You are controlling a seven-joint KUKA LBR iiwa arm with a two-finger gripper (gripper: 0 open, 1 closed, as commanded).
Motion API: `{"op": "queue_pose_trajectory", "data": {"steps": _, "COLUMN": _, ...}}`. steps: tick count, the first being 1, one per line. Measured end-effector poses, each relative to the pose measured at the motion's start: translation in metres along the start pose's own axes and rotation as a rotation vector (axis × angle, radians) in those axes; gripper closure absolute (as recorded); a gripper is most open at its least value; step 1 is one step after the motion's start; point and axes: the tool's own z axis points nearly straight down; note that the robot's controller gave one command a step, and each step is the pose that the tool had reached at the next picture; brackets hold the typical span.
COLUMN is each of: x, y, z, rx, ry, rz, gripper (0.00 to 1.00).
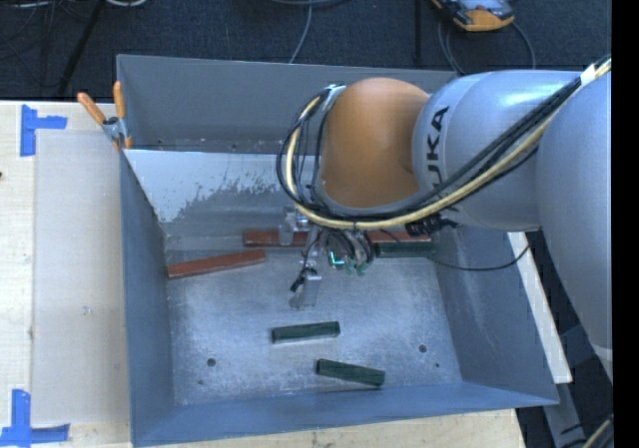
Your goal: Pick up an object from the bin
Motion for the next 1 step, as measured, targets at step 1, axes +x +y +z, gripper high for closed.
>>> {"op": "queue_pose_trajectory", "data": {"steps": 1, "x": 0.0531, "y": -0.022, "z": 0.0846, "rx": 0.002, "ry": 0.01, "rz": -0.055, "gripper": 0.0}}
